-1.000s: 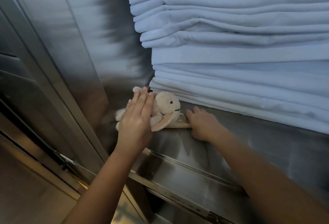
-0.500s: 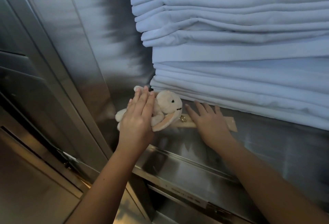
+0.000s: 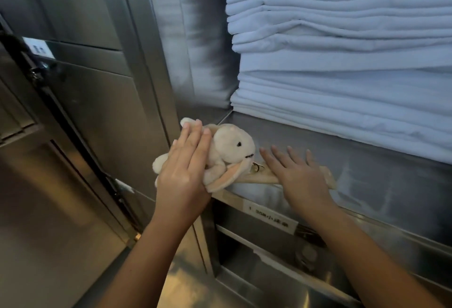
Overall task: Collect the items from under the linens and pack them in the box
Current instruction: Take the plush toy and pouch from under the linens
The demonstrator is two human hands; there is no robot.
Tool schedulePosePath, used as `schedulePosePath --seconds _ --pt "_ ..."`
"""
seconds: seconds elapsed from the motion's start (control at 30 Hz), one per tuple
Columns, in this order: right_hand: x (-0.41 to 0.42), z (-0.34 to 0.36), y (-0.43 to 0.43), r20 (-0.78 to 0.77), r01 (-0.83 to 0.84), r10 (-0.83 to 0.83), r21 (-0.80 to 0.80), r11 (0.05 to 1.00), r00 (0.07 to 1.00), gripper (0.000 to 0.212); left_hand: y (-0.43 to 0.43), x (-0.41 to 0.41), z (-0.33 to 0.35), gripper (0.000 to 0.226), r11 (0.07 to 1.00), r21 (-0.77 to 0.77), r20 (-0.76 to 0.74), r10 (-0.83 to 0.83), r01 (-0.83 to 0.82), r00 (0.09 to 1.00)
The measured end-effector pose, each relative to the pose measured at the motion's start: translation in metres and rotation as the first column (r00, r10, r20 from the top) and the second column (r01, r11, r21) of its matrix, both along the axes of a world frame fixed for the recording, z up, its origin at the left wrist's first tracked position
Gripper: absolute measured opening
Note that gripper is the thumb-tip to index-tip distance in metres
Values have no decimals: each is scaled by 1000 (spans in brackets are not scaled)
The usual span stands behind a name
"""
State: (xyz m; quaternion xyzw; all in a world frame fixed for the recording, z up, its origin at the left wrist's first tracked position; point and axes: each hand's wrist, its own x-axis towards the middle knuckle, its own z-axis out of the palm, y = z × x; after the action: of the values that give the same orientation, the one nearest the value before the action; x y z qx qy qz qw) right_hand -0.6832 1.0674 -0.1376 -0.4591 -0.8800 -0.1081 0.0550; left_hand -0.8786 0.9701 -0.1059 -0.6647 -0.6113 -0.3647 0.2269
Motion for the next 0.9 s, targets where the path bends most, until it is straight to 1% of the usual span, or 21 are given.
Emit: schedulePosePath --seconds 0.07,0.13,0.2,0.27,0.3,0.4,0.47,0.5,0.57,0.63,0.67,0.73,0.8,0.83,0.9 --pt "-6 2 -16 -27 -26 25 -18 999 999 79 -26 -9 0 63 999 -6 18 35 -35 999" --pt "-14 5 -33 -103 -89 86 -32 995 991 80 -53 -21 -2 66 996 -7 26 92 -92 995" --pt "-25 6 -51 -215 -166 152 -46 985 965 82 -81 -35 -5 67 986 -1 17 164 -164 986" --pt "-37 6 -69 -364 -233 184 -96 968 913 82 -109 -47 -9 60 970 26 17 241 -242 970" --pt "-46 6 -79 -411 -273 198 -131 953 890 80 -124 -53 -11 56 958 44 22 284 -285 959" --pt "-77 0 -105 -464 -421 278 -240 875 841 79 -172 -70 -17 51 911 106 46 395 -398 917" --pt "-101 -5 -124 -506 -495 274 -376 783 818 78 -209 -82 -20 54 870 111 56 477 -480 877" --pt "-113 -8 -134 -547 -524 233 -468 712 804 76 -228 -88 -21 57 842 103 58 527 -530 848" --pt "-135 -12 -155 -646 -600 111 -613 514 756 62 -269 -97 -22 58 776 79 75 622 -626 779" --pt "-155 -14 -179 -702 -666 -41 -691 280 711 49 -307 -103 -25 57 697 44 76 713 -716 698" --pt "-164 -14 -192 -705 -690 -124 -709 146 698 50 -325 -105 -26 59 656 28 72 751 -754 656" --pt "-182 -16 -215 -674 -721 -275 -681 -128 685 54 -357 -107 -29 60 591 7 59 805 -807 590" --pt "-200 -20 -235 -620 -718 -362 -592 -366 696 56 -381 -105 -35 56 547 3 34 836 -837 547" --pt "-209 -22 -244 -600 -701 -370 -545 -460 709 57 -391 -104 -38 54 526 -4 20 850 -850 526" --pt "-228 -25 -260 -574 -645 -346 -473 -601 742 58 -407 -101 -44 55 484 -40 -8 875 -874 485"
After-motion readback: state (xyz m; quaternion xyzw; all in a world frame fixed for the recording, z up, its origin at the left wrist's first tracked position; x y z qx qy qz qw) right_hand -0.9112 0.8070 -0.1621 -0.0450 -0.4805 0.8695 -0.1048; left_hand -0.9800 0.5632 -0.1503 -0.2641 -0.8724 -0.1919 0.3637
